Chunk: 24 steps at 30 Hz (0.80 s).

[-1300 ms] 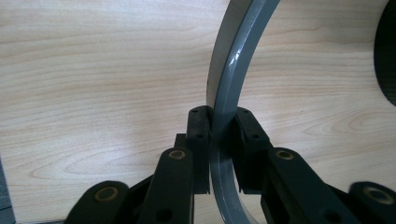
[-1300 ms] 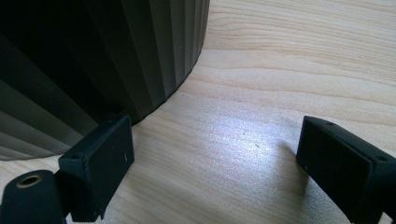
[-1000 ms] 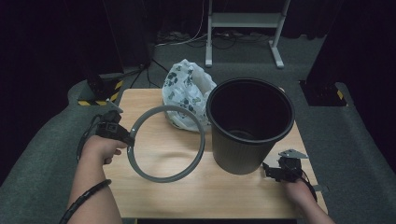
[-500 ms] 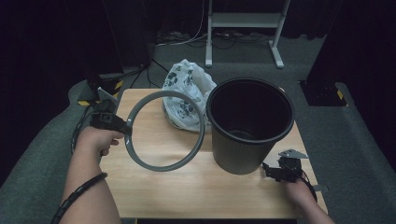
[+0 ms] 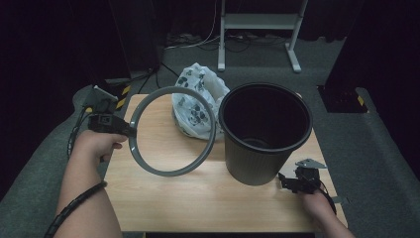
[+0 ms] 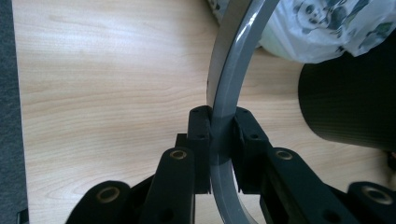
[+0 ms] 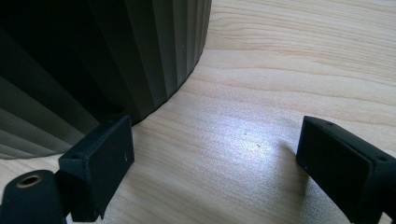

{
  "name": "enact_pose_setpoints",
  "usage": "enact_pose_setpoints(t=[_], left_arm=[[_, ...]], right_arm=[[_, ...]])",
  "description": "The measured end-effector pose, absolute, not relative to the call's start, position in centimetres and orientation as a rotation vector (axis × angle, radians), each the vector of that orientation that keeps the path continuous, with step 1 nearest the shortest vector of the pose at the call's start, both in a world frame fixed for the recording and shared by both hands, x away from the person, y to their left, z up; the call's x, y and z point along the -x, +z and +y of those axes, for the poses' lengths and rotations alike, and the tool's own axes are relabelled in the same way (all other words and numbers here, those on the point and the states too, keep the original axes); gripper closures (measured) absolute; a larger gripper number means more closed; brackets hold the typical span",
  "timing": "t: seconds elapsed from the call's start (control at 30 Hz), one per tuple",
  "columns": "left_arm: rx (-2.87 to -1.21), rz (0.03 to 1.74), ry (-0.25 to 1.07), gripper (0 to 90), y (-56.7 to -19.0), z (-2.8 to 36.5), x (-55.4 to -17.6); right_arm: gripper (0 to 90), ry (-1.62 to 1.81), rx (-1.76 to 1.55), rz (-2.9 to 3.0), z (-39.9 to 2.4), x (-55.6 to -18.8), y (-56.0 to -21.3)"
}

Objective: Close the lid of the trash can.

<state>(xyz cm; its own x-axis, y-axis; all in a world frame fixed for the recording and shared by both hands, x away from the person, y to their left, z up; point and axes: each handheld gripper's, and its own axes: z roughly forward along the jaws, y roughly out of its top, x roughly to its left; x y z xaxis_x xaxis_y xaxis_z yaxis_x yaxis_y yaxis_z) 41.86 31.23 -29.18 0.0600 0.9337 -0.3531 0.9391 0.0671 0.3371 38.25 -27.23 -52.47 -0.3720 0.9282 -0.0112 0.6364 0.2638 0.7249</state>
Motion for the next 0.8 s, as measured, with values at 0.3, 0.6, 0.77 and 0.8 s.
enact_pose_setpoints(t=[0.3,0.6,0.77,0.8], left_arm=[[-1.861,1.812,0.019,78.8,-26.3,30.0,-42.2],[-1.880,1.770,0.054,78.7,-23.7,28.6,-42.8],[-1.890,1.763,0.074,78.7,-22.7,28.1,-42.9],[-1.891,1.761,0.078,78.7,-22.5,28.0,-42.9]], right_arm=[[10.9,0.893,-1.415,2.103,-27.2,-38.3,-52.5],[10.8,0.893,-1.414,2.104,-27.2,-38.3,-52.5],[10.9,0.891,-1.414,2.105,-27.2,-38.2,-52.5],[10.9,0.893,-1.414,2.105,-27.2,-38.2,-52.5]])
